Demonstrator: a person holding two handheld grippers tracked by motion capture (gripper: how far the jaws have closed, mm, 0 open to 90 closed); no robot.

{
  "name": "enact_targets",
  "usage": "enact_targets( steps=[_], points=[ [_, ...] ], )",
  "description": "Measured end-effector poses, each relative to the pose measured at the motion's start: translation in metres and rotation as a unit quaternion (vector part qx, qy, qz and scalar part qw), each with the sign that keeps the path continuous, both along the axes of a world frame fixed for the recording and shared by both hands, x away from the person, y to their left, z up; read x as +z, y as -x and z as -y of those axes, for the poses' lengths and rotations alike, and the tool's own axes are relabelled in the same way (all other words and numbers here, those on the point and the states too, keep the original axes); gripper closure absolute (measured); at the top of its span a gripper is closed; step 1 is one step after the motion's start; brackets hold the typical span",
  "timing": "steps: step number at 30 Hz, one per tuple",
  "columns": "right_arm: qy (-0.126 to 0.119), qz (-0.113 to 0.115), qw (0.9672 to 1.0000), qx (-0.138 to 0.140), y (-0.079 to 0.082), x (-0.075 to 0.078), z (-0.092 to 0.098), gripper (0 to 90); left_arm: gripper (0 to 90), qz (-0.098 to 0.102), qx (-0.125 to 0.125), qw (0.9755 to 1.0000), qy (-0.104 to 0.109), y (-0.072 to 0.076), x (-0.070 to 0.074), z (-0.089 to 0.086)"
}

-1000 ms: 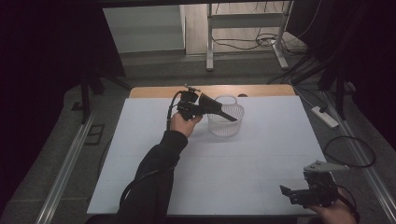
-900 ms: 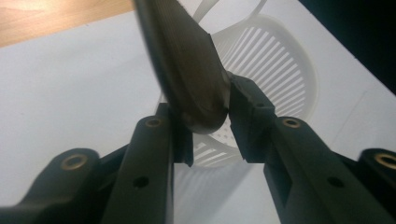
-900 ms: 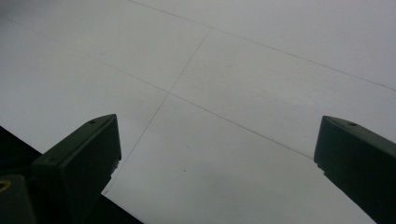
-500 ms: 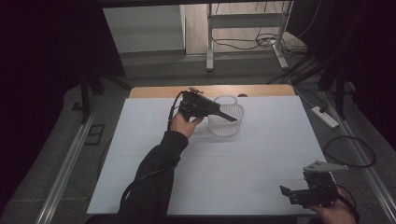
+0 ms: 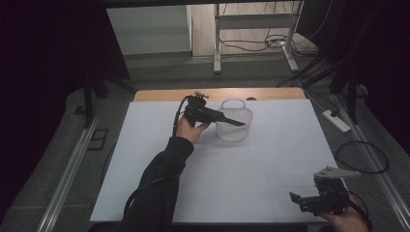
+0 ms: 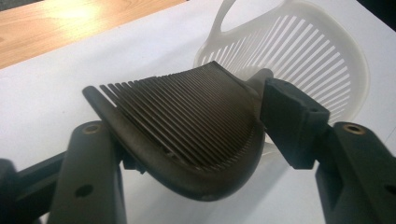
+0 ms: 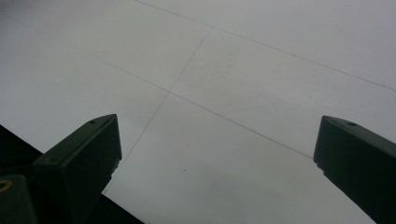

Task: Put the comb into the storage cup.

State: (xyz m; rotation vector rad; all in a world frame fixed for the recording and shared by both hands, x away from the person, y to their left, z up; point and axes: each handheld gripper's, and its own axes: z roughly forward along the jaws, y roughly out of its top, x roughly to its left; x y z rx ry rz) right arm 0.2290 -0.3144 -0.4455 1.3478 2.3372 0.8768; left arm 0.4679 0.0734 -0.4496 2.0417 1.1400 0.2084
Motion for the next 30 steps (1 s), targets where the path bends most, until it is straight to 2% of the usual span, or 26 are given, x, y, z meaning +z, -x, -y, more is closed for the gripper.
enact_targets(
  steps=[8,20,25,30],
  points=[
    [0.000,0.002,1.0000,0.001,0.0005,0.0002,-0.0002,1.3,24.9,0.011,0.002,0.9999,-0.013,0.0013,0.0031,0.0006],
    [0.001,0.003,1.0000,0.002,0.0006,0.0001,-0.0004,1.3,5.1,0.015,-0.004,0.9995,-0.026,0.0027,0.0037,-0.0019],
    [0.001,0.005,1.0000,0.003,0.0010,0.0004,-0.0005,1.3,1.2,0.014,-0.013,0.9994,-0.029,0.0039,0.0046,-0.0050],
    [0.006,0.008,0.9999,0.007,0.0018,0.0005,-0.0018,1.3,0.0,0.022,-0.022,0.9991,-0.030,0.0068,0.0080,-0.0086]
  ],
)
